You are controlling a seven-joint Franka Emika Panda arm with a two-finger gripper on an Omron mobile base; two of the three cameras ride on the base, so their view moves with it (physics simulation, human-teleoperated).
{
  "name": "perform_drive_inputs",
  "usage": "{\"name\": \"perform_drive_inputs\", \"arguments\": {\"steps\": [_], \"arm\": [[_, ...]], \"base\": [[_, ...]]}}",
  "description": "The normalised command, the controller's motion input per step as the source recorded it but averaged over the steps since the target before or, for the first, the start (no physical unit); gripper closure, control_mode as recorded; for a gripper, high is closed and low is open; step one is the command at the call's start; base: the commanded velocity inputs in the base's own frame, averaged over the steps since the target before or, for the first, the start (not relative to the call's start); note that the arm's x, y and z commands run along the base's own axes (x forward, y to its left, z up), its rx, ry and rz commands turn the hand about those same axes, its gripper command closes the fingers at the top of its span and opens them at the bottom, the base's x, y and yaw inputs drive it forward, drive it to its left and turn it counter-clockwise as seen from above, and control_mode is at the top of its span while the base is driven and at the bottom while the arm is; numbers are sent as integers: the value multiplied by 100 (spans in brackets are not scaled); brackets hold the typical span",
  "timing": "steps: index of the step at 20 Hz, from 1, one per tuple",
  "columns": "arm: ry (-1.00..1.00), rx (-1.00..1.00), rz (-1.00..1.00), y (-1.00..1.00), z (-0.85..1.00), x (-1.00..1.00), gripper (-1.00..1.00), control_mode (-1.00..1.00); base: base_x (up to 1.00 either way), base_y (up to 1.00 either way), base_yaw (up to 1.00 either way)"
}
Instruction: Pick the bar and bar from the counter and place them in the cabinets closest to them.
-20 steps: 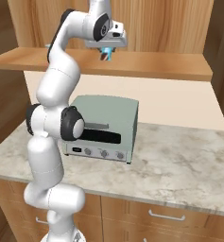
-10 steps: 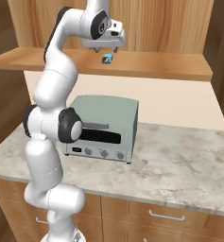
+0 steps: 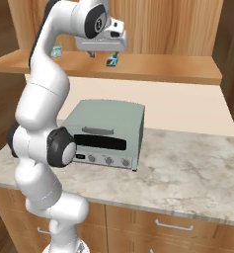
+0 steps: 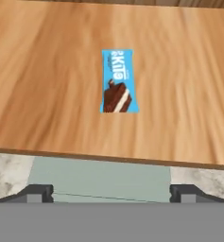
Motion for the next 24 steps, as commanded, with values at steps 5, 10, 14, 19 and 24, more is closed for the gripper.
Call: {"name": "perform_drive_inputs", "arguments": {"steps": [5,10,14,19,24], "arm": [[-16,-1,0,14,-35,-100,-100,-100],[-17,-3,0,9,-60,-100,-100,-100],[-11,-5,1,0,-71,-100,-100,-100],[-5,-9,1,0,-74,-98,-100,-100],[-4,-1,0,-2,-30,-34,-100,-100]], "base": [[0,0,0],[0,0,0],[0,0,0],[0,0,0],[0,0,0]]}}
